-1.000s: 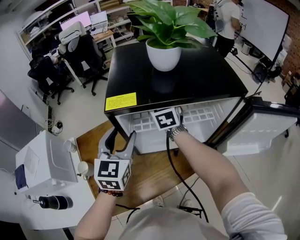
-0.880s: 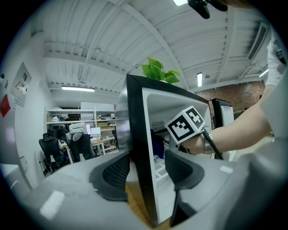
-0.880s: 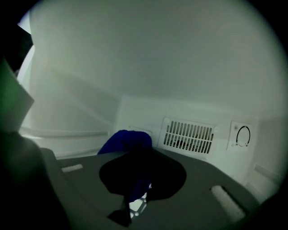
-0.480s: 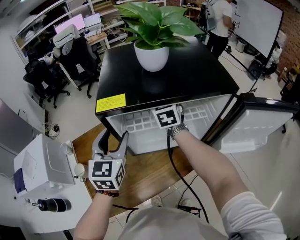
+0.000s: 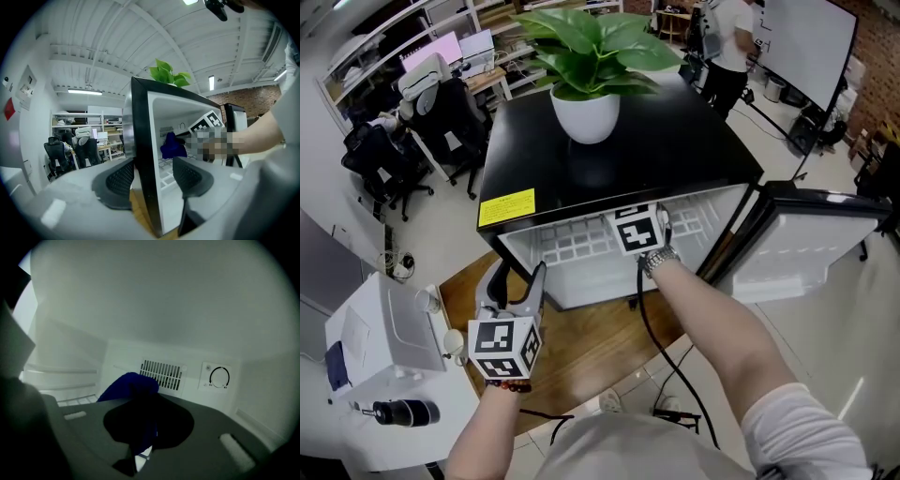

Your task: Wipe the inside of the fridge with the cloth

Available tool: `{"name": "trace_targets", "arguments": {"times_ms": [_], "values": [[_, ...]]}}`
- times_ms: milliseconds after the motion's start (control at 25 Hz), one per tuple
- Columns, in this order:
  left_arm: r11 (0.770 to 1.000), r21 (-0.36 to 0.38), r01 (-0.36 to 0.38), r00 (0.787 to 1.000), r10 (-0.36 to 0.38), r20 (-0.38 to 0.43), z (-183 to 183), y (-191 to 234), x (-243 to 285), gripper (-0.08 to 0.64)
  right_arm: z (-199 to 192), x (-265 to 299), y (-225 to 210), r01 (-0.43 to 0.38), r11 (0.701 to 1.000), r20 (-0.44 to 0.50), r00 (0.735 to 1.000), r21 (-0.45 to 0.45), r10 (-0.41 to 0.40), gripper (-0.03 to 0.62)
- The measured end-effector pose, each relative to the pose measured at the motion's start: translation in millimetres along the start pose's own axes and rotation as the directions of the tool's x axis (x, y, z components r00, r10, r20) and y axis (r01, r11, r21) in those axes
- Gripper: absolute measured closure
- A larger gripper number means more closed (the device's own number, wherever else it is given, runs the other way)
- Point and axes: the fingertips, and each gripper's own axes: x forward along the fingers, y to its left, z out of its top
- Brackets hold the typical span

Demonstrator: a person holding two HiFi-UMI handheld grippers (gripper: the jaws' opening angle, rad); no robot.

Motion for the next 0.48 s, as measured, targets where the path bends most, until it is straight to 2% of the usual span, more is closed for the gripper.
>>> {"name": "trace_targets", "arguments": {"times_ms": [480], "values": [[1.0,-0.008,-0.02,1.0,0.02,-0.01,0,0,0,0.291,-14,-15,-44,0.078,0.997,-0.031,0.996,0.014,-0.078,0.56]]}}
